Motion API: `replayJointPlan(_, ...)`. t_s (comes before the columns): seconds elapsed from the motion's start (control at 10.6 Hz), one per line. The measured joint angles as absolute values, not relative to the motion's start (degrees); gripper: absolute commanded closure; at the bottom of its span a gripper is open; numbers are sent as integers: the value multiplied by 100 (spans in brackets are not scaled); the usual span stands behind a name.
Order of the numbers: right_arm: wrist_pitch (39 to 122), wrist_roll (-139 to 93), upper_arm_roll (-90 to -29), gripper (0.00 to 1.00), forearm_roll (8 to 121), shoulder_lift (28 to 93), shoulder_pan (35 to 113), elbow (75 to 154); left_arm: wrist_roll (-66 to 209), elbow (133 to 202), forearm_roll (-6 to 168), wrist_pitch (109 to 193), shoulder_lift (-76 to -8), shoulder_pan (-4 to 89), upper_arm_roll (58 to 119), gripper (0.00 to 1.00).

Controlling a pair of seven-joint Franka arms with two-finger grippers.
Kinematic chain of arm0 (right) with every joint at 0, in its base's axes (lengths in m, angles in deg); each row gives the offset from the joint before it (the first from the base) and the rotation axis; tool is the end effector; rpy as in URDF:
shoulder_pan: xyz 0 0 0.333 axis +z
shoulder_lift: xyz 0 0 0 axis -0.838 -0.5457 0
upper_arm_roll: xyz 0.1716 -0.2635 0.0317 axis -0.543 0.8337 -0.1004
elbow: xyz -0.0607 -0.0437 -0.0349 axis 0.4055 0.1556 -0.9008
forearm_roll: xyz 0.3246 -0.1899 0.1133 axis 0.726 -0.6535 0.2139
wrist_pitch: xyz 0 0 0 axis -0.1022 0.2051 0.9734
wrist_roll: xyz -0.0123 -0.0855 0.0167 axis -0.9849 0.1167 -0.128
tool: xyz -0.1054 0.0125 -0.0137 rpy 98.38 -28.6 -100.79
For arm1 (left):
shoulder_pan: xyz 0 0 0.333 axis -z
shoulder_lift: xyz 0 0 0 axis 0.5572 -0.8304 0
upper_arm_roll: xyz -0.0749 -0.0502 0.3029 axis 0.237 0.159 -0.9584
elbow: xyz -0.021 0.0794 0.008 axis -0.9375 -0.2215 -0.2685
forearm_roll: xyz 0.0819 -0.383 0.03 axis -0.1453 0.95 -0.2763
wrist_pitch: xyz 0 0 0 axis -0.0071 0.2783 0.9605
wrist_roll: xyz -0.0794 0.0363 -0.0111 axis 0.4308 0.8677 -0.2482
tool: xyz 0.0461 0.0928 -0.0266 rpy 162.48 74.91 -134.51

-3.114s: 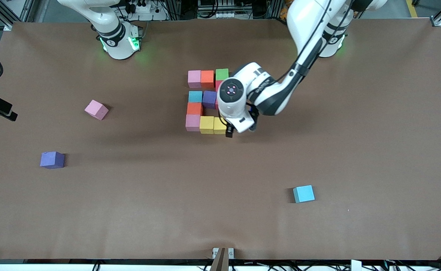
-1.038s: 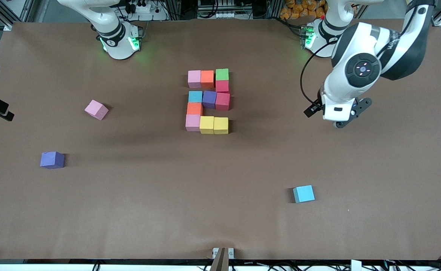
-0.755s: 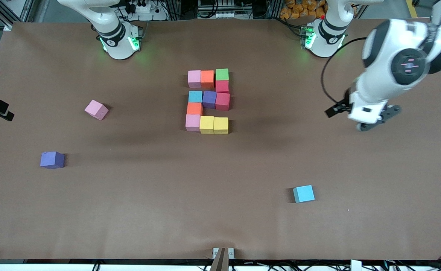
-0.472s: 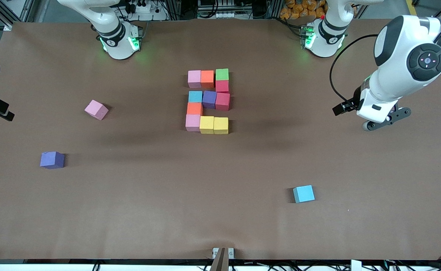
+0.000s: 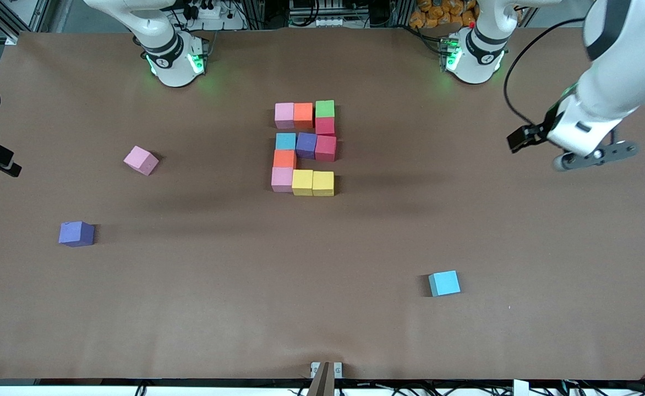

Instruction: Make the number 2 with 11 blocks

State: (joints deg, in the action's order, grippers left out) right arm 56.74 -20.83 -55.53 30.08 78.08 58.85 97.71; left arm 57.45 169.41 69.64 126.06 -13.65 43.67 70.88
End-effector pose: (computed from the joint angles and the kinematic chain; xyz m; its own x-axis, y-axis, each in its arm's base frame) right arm 0.5877 -0.0660 0.6362 0.9944 -0.0755 0.0735 -0.0741 -0.9970 -0.0222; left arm 0.5252 -0.0932 0.5584 0.9803 0.1724 -0.0965 0.1654 -0.9833 -0.0758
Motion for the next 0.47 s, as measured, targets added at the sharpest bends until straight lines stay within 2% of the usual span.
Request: replayJointPlan(0.47,5674,-2084,-5555,0,3009,7808,5885,9771,6243,15741,7098,11674,-1497,4353,7010,0)
